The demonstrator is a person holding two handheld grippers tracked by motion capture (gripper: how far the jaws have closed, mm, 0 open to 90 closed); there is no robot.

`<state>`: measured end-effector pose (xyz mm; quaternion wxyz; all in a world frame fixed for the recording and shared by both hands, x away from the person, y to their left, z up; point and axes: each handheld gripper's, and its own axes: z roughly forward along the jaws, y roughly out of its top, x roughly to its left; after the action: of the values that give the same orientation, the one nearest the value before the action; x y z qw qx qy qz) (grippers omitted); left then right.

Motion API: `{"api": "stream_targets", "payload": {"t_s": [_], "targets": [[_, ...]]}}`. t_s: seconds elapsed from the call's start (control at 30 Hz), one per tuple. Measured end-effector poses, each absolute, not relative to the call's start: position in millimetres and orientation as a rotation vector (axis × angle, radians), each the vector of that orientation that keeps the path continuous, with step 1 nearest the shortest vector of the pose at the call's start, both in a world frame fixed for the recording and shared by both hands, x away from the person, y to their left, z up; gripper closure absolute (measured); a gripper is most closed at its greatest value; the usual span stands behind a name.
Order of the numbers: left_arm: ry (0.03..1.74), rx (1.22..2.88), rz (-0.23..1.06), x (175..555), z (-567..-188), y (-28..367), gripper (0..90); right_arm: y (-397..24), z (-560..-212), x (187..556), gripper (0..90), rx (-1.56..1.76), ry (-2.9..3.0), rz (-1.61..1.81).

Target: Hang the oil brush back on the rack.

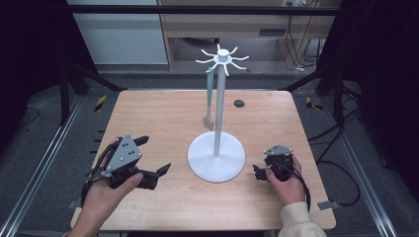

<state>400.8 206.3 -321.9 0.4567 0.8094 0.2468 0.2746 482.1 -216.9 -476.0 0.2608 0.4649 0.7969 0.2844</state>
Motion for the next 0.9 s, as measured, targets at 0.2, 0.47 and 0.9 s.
{"api": "stream_targets", "payload": {"t_s": [0.2,0.47,0.9], "targets": [[0.656,1.996,0.674,401.5,-344.8,216.0,5.1,-216.8,-476.2,481.9,9.9,1.265,2.157,0.769],[0.772,2.011,0.65,412.8,-387.4,236.3,5.1,-216.7,-475.8,481.7,9.9,1.265,2.154,0.766],[0.917,2.095,0.712,428.6,-443.7,271.2,5.1,-216.7,-476.9,482.2,10.0,1.267,2.164,0.755]]}}
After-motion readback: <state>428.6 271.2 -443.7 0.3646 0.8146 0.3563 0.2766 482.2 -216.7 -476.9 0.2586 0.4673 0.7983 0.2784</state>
